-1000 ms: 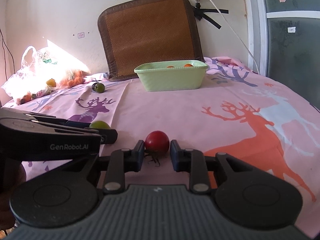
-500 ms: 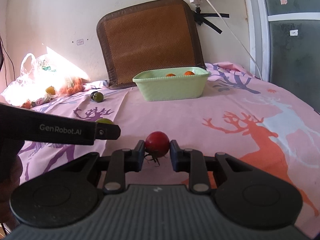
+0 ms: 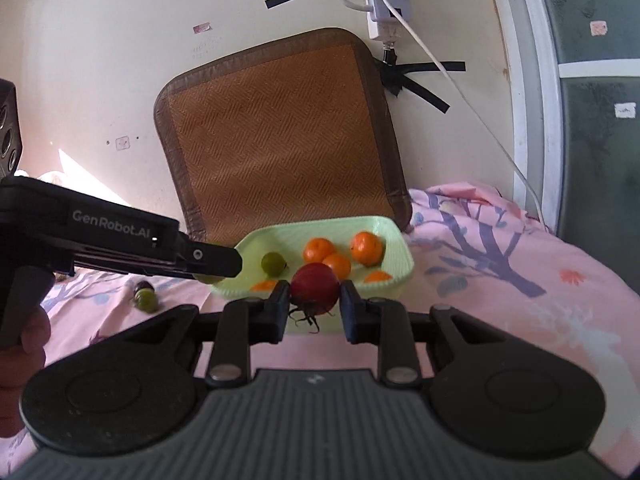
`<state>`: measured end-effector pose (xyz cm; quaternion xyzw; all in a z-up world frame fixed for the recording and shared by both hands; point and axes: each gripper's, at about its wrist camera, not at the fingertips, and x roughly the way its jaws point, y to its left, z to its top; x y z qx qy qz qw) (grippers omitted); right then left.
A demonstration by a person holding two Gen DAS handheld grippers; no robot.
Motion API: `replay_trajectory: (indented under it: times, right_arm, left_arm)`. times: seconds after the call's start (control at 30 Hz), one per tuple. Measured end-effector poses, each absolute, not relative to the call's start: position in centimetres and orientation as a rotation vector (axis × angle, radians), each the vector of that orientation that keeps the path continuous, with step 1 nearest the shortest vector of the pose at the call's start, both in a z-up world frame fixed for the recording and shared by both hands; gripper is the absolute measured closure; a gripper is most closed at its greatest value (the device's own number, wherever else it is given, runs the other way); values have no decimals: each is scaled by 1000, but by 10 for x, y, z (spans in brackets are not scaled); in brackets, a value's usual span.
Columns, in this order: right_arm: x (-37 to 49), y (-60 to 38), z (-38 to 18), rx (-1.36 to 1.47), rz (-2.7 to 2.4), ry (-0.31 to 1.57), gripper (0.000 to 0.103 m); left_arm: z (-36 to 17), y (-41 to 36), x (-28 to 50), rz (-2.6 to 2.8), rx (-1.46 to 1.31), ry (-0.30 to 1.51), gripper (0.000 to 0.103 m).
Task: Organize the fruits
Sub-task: 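Carry both tomatoes over the green basket and open both tools to drop them, then grasp the dark purple tomato with the left tool while the right tool grasps a green tomato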
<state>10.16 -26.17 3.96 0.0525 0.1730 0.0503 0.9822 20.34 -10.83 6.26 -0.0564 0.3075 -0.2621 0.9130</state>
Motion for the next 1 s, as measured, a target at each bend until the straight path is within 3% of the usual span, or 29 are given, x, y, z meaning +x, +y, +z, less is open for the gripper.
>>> replay_trajectory:
  times: [0.23, 0.4, 0.5, 0.73, 0.93, 0.97, 1.0]
  right_arm:
    - [155, -262, 29, 67, 72, 410, 73]
    - [162, -260, 23, 49, 61, 416, 72]
    - [158, -262, 28, 61, 51, 402, 71]
    - [110, -241, 58, 140, 169, 313, 72]
    - [109, -162, 47, 80, 398, 429, 72]
    - [114, -150, 45, 62, 410, 441, 70]
    - [121, -137, 42, 41, 424, 453, 60]
  left_arm:
    - [45, -124, 255, -450, -87, 698, 73]
    - [33, -128, 258, -440, -59, 721, 61]
    - [42, -120, 248, -449, -60, 700, 60]
    - [83, -4, 199, -407, -144, 539, 60]
    - [55, 67, 222, -316, -226, 662, 60]
    - [48, 69, 229, -326, -244, 683, 60]
    - [41, 69, 236, -326, -247, 702, 59]
